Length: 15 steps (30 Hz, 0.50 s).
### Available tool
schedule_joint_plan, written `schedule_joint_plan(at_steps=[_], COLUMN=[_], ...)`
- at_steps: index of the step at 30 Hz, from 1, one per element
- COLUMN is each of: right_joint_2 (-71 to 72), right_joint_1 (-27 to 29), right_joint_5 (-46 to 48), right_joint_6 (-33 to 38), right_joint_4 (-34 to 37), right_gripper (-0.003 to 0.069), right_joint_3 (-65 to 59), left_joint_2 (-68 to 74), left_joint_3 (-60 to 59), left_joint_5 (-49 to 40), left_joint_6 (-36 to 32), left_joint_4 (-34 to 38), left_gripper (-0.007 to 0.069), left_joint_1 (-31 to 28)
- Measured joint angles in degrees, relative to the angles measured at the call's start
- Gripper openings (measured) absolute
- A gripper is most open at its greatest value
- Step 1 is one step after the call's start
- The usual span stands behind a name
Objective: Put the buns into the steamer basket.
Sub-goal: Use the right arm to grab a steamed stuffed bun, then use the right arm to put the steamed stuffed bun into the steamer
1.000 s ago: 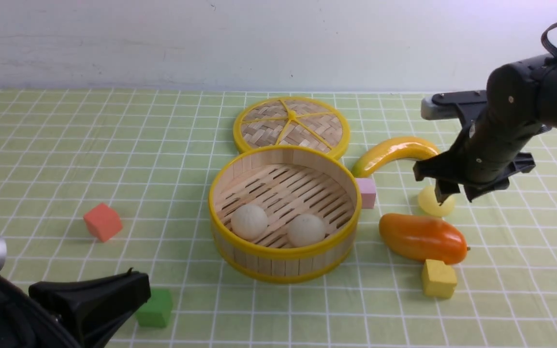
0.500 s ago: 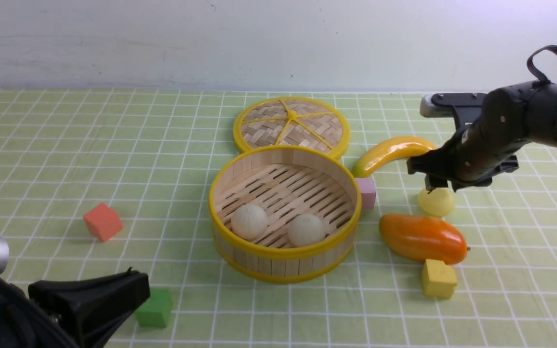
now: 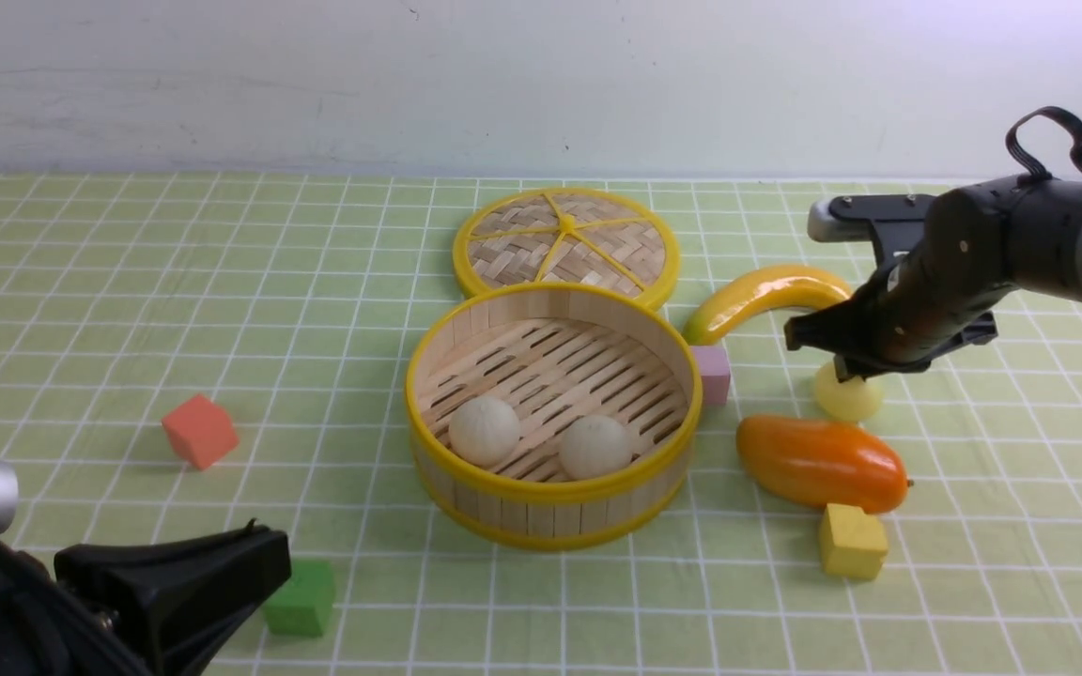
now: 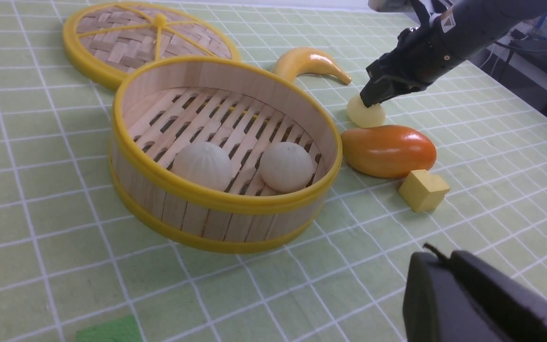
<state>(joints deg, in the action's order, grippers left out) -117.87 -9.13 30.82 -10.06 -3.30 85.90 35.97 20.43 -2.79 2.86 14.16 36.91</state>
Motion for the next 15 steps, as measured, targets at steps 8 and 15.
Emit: schedule_joint_plan(at_steps=[8, 15], right_joint_2=[4.73, 13.14], right_joint_1=[-0.66, -9.21], right_joint_5=[2.17, 1.45], right_joint_6=[2.44, 14.07], right_joint_4=[0.57, 13.14], right_gripper=[-0.0002, -0.0002], right_joint_3=[-0.1, 2.17], left_joint_2=[0.0, 0.0], left_joint_3=[0.0, 0.0], left_joint_5=[0.0, 0.0], left_joint_6=[0.0, 0.0], left_joint_4=[0.0, 0.0], left_gripper=[0.0032, 0.0035], left_joint_1=[0.0, 0.0])
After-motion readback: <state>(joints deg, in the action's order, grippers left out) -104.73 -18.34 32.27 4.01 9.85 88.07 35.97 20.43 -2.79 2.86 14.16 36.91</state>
